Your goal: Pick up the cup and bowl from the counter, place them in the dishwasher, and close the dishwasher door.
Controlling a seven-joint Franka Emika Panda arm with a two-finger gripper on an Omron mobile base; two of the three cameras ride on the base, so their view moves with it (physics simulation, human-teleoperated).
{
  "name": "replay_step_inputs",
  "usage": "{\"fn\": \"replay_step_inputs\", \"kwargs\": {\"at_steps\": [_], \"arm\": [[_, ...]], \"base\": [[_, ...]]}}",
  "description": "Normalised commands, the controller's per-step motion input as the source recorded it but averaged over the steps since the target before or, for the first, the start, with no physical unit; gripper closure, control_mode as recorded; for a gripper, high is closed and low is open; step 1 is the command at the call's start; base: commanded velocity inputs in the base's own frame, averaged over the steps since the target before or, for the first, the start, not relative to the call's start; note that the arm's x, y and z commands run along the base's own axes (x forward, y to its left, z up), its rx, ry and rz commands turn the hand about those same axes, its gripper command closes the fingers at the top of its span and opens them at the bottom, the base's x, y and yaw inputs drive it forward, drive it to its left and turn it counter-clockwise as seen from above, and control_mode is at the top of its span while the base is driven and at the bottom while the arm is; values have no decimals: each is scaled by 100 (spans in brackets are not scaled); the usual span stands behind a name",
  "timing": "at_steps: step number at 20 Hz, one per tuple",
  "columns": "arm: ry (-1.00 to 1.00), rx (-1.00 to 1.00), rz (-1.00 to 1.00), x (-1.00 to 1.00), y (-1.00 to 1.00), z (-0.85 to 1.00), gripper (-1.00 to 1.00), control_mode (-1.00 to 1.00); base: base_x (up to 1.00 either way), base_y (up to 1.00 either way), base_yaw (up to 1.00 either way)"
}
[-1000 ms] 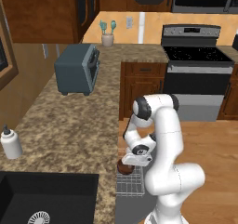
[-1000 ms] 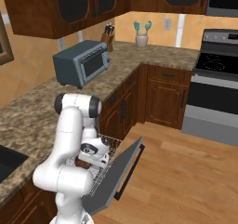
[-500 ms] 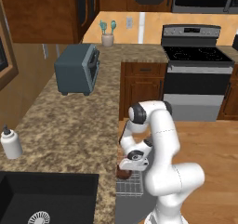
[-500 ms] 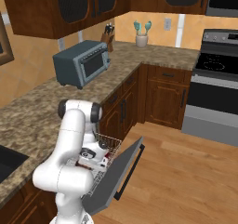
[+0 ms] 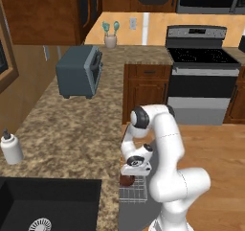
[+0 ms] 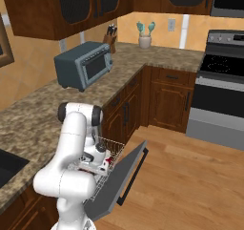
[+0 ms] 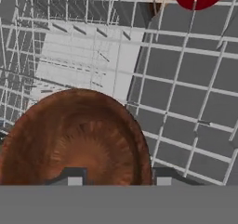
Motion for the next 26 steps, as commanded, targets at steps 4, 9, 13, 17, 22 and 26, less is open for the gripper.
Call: {"fn": "replay_step_inputs", "kwargs": {"at_steps": [4, 9, 13, 17, 22, 26], "arm": [[-1, 8, 0, -15, -1, 70, -100, -100], [-1, 0, 0, -38, -7, 84, -100, -100], [-7, 0, -3, -52, -16, 100, -100, -100], [-6, 0, -8, -16, -29, 100, -100, -100], [-9, 0, -14, -6, -45, 100, -100, -100], [-7, 0, -13, -24, -48, 100, -100, -100]], "base": [[0, 0, 0], [0, 0, 0], [0, 0, 0], [0, 0, 0], [0, 0, 0], [0, 0, 0]]}}
